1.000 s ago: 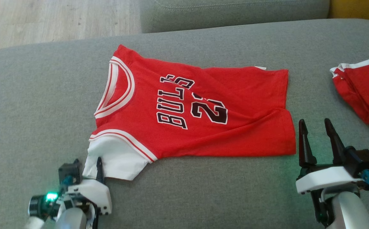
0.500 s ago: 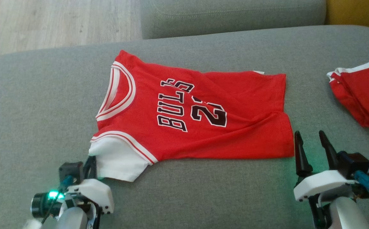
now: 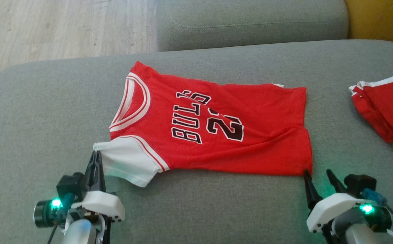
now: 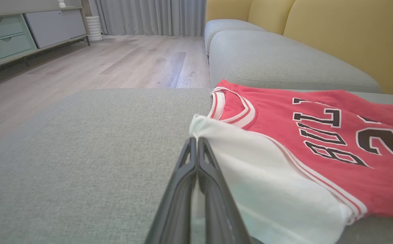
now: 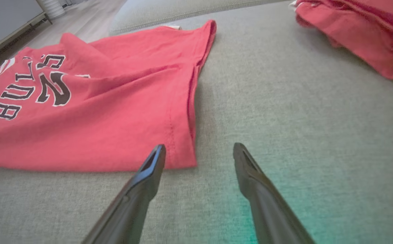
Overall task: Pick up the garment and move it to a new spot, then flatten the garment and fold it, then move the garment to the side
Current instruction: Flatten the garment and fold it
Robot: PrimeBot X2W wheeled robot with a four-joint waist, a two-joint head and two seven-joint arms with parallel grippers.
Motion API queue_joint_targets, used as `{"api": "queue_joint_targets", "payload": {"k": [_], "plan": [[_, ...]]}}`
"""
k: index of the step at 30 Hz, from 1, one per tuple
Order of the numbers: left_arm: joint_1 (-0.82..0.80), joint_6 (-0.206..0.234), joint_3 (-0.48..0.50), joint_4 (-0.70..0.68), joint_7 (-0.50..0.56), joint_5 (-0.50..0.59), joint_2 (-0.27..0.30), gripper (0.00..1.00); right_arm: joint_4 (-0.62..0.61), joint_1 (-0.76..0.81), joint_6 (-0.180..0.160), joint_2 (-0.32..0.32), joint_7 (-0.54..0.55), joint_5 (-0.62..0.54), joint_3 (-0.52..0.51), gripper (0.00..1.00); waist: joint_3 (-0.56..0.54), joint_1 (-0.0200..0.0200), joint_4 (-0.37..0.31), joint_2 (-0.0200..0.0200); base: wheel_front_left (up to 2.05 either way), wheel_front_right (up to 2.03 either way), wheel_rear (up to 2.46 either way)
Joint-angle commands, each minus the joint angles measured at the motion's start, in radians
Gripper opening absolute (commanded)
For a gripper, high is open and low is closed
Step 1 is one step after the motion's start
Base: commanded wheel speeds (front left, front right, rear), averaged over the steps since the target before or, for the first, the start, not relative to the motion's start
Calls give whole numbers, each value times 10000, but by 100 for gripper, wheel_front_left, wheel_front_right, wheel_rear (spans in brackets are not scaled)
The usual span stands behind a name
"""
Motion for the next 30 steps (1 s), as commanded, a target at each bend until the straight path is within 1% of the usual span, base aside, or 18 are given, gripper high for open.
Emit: {"api": "queue_joint_targets", "payload": {"k": [1,10,17,23,24,25,26,30], "plan": [[-210,71,175,-411,-92,-99,81,0,-116,-277,-9,-53,200,252,414,100,61,1,83,0,0,0,0],[-252,72,28,-606,-75,-143,77,0,356,-653,-9,-53,218,192,482,100,265,1,178,0,0,0,0],[-297,88,-44,-692,-46,-182,139,0,847,-1047,-9,-53,84,516,632,100,402,1,202,0,0,0,0],[-402,113,-96,-736,-34,-224,169,0,1447,-1263,-9,-53,197,288,694,100,520,1,236,0,0,0,0],[-428,117,-107,-742,-32,-229,173,0,1526,-1297,-9,-53,234,255,718,91,545,1,243,0,0,0,0],[-457,123,-115,-749,-31,-235,177,0,1586,-1336,-9,-53,254,221,738,7,575,1,246,0,0,0,0],[-483,128,-124,-752,-34,-241,179,0,1628,-1373,-9,-53,247,204,745,0,594,1,250,0,0,0,0],[-522,152,-135,-723,-60,-284,196,0,1622,-1482,-9,-53,33,237,816,0,586,1,221,0,0,0,0]]}}
